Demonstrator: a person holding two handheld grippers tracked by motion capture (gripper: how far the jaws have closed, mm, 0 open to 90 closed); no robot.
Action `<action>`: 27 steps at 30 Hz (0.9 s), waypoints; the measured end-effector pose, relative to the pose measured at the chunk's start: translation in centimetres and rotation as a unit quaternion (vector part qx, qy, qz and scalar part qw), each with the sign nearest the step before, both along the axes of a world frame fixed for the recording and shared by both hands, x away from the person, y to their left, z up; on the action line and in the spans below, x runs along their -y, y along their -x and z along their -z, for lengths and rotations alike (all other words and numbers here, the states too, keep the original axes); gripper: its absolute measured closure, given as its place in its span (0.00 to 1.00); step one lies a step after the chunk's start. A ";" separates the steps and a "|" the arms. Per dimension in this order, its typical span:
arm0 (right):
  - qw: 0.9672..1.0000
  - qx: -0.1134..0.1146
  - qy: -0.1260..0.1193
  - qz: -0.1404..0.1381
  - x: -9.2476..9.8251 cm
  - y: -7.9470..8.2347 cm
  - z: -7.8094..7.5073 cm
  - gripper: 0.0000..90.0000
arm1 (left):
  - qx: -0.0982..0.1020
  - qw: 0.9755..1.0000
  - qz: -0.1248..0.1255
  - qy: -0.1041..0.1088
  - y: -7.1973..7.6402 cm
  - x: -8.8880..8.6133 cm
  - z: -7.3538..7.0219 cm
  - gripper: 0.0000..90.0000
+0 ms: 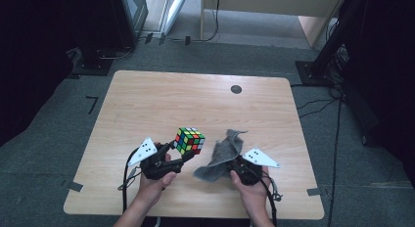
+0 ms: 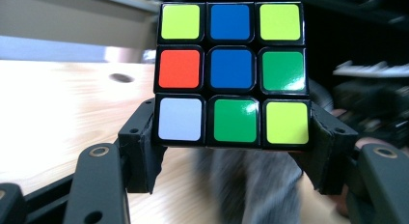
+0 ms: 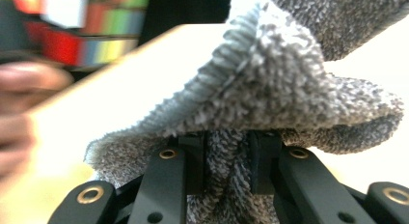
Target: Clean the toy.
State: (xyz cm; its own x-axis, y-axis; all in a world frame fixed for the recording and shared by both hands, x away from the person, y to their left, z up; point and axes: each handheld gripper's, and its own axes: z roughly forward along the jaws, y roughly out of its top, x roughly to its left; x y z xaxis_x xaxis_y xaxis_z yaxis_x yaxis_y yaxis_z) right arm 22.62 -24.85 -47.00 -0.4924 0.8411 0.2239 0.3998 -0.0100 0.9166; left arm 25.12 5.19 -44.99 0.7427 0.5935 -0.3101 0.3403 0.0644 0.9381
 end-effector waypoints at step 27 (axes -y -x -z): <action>0.990 -0.045 0.110 0.078 5.7 -1.9 -1.3 0.25 | -0.077 0.974 -0.125 -0.172 -4.0 0.6 4.7 0.38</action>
State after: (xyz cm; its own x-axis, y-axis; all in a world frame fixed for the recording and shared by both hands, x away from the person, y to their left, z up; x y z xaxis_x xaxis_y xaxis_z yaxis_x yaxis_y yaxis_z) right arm 24.52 -30.51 -45.73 -0.3393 0.9385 0.0646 0.4900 0.1177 0.8637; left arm 29.11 4.59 -49.65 0.5217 0.8387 -0.1565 0.4919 -0.1458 0.8584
